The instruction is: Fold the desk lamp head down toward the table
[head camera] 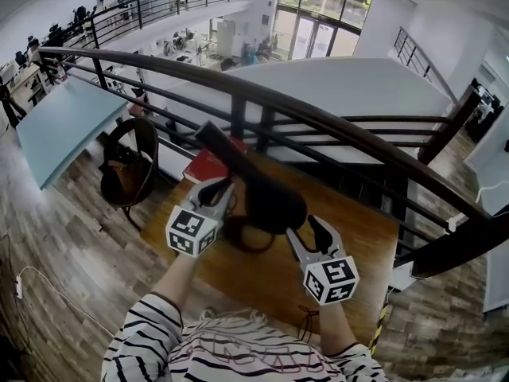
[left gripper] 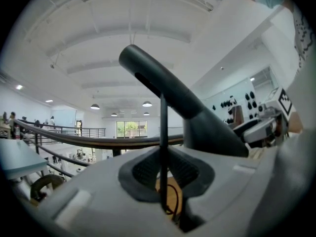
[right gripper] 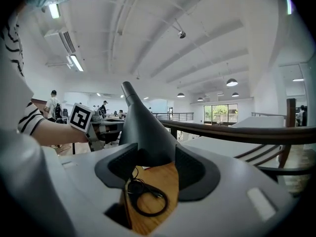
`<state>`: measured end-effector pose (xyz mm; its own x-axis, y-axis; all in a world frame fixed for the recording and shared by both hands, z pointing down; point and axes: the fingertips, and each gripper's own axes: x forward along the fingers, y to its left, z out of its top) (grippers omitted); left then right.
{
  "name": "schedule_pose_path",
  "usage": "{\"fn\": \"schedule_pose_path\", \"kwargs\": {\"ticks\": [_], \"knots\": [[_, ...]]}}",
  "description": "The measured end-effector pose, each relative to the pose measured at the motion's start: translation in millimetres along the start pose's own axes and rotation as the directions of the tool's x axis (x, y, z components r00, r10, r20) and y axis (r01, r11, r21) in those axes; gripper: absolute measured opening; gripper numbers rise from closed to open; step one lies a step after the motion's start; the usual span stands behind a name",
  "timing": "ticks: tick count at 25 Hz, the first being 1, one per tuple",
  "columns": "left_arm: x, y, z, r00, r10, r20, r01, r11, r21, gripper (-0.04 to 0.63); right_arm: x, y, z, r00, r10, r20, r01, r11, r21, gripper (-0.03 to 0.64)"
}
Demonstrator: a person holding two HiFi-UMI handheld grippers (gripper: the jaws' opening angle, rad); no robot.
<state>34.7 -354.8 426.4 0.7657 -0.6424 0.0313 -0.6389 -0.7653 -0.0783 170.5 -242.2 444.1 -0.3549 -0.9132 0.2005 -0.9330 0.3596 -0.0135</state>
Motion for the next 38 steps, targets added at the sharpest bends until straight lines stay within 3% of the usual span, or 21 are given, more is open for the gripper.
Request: {"fn": "schedule_pose_path", "kwargs": {"ticks": [8, 22, 38], "knots": [[-2, -3, -5, 0.999, 0.005, -0.053, -0.003, 0.999, 0.040, 0.074, 21, 9, -16, 0.997, 0.057, -0.045, -0.056, 0.998, 0.009, 0.236], [-27, -5, -33, 0.993, -0.003, -0.115, 0.002, 1.000, -0.008, 0.066, 38, 22, -26, 0.989, 0.128, -0.071, -0.126, 0.991, 0.031, 0.224], [-49, -8, -48, 0.992, 0.016, -0.128, -0.022, 0.999, -0.046, 0.066, 34, 24, -31, 0.993, 0.085, -0.079, -0.082, 0.996, 0.043, 0.236]]}}
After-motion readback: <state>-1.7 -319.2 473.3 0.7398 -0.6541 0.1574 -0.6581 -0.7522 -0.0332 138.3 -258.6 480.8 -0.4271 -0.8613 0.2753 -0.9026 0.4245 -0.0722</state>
